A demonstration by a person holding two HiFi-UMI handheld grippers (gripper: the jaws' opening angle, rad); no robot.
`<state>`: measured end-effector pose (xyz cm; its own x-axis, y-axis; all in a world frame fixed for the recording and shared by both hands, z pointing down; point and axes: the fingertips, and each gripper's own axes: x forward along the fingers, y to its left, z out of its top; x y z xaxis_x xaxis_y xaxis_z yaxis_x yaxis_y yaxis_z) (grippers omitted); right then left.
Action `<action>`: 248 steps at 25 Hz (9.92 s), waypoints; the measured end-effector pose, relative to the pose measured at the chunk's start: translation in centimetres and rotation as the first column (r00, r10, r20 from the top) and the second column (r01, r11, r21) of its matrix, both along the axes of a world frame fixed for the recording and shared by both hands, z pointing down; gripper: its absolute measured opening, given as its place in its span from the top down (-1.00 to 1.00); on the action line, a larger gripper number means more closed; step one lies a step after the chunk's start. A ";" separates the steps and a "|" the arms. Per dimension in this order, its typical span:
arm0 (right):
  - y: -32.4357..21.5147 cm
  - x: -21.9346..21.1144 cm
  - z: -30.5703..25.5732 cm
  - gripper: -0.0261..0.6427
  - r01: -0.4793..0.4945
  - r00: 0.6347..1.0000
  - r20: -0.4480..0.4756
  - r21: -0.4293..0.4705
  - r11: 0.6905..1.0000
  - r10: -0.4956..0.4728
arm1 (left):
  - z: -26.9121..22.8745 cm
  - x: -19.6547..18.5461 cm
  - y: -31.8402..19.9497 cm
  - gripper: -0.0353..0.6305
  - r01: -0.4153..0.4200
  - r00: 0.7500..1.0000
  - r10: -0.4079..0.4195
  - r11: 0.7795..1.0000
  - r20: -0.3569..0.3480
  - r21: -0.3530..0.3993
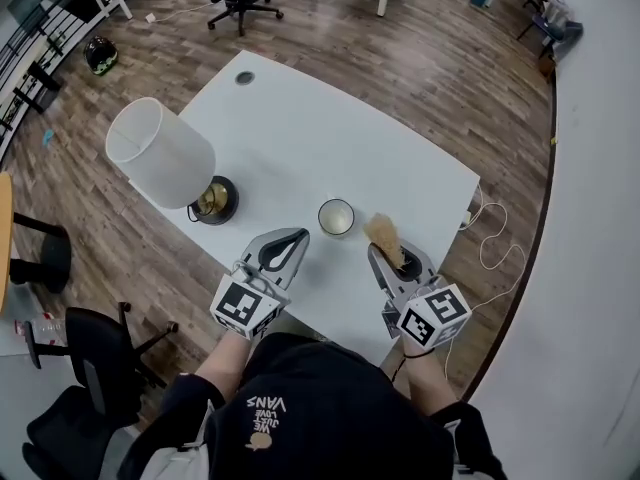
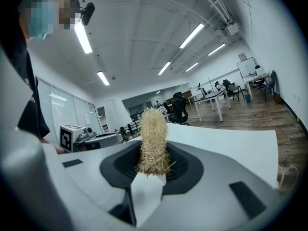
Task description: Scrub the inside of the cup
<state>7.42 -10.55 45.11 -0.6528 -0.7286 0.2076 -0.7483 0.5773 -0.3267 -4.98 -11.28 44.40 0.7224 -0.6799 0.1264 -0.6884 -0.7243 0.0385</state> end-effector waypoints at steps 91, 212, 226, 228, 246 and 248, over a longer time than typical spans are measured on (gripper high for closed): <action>-1.4 -1.5 2.1 0.62 0.024 0.999 -0.026 -0.072 0.997 -0.025 | 11.1 6.3 -5.8 -0.29 -0.200 0.946 0.245 0.957 0.211 -0.210; -1.9 -1.9 -0.5 0.62 0.136 0.988 0.081 -0.040 0.990 -0.133 | 6.2 5.2 -6.4 -0.31 -0.108 0.969 0.133 0.986 0.209 -0.131; -2.9 0.8 1.2 0.62 -0.049 0.992 0.112 -0.043 0.998 0.053 | 9.4 4.7 -11.1 -0.31 -0.064 0.990 0.085 0.982 0.111 -0.180; -3.2 1.0 1.1 0.62 -0.056 0.992 0.112 -0.034 0.998 0.060 | 10.1 4.8 -11.3 -0.31 -0.063 0.991 0.084 0.980 0.108 -0.186; -3.9 1.2 2.7 0.62 -0.069 0.990 0.114 -0.087 0.994 0.079 | 14.7 5.2 -12.7 -0.31 -0.057 0.990 0.086 0.971 0.114 -0.234; -3.9 1.1 2.8 0.62 -0.068 0.991 0.113 -0.090 0.994 0.078 | 15.0 5.3 -12.6 -0.31 -0.063 0.988 0.093 0.970 0.123 -0.234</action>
